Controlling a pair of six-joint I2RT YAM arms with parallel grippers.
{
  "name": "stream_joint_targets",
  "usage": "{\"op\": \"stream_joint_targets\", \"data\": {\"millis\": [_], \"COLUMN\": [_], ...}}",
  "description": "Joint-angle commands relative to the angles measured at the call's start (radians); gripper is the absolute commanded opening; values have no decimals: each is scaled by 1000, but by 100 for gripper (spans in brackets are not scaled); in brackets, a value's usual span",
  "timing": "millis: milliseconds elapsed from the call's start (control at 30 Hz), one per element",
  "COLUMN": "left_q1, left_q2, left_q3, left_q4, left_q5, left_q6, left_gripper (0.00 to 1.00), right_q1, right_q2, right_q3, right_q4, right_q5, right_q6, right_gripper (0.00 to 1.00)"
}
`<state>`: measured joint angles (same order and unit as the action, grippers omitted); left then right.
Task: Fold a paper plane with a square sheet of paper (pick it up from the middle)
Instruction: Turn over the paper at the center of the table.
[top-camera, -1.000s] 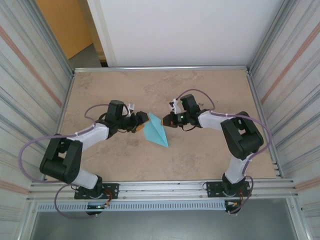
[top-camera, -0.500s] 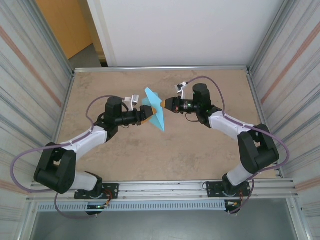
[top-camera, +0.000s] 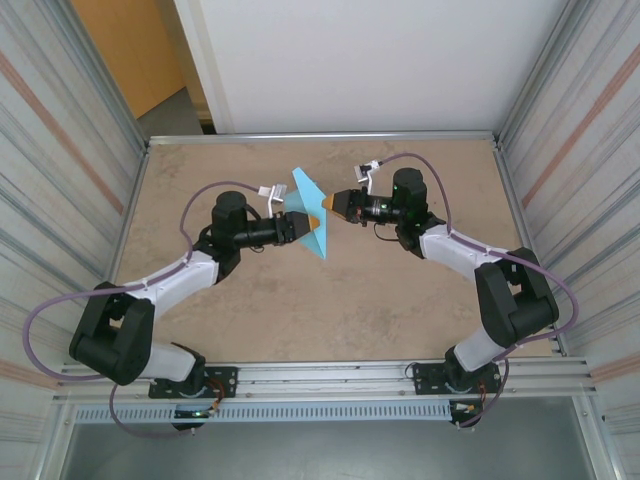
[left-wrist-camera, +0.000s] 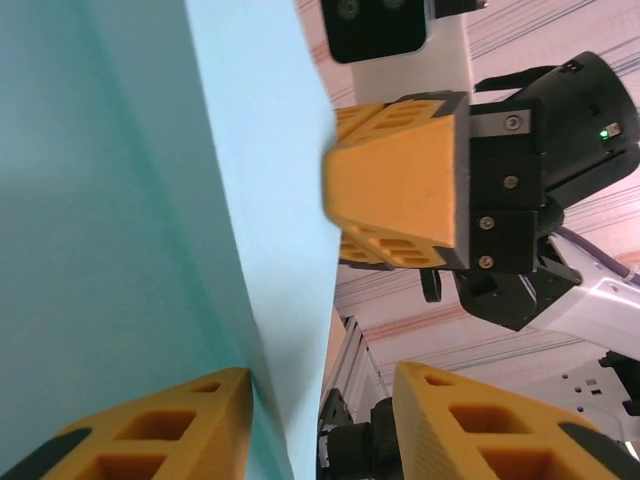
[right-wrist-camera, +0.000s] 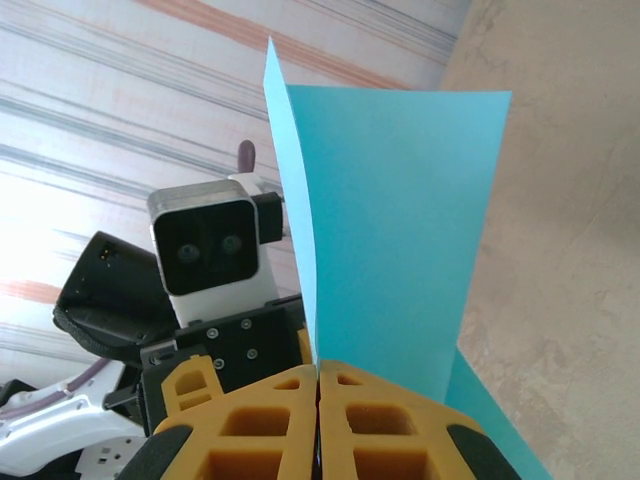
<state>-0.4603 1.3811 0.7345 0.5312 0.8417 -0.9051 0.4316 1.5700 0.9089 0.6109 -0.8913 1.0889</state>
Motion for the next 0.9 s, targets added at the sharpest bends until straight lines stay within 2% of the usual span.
{"op": "stream_joint_targets", "data": {"millis": [0,167,367,567,667,767,867], "left_q1": [-3,-2,-3,-3,-3,-3,-6], "left_q2": [3,5,24,24,20,8,-2], "left_q3": [18,24,37,53,71,97,153], "left_q4": [67,42,39,-25,-120,-253,-466], "left_q5": [31,22,28,14,0,-41,-139], "left_q6": [17,25,12,36,78,156,270], "left_gripper": [36,26,19,11,11,10,10], "right_q1": [-8,-11,-15,-38,-71,-112,-148], "right_q2": [-20,-18,-18,-39,-68,-100,-144], "right_q3": [-12,-18,-24,-18,-35,-45,-49], "right_q4": [42,44,37,-84,-152,-226,-336], "right_q5": [-17,-17,-15,13,57,80,119], "right_q6": [30,38,38,-14,-48,-93,-162], "right_gripper": [10,12,16,32,40,42,42]}}
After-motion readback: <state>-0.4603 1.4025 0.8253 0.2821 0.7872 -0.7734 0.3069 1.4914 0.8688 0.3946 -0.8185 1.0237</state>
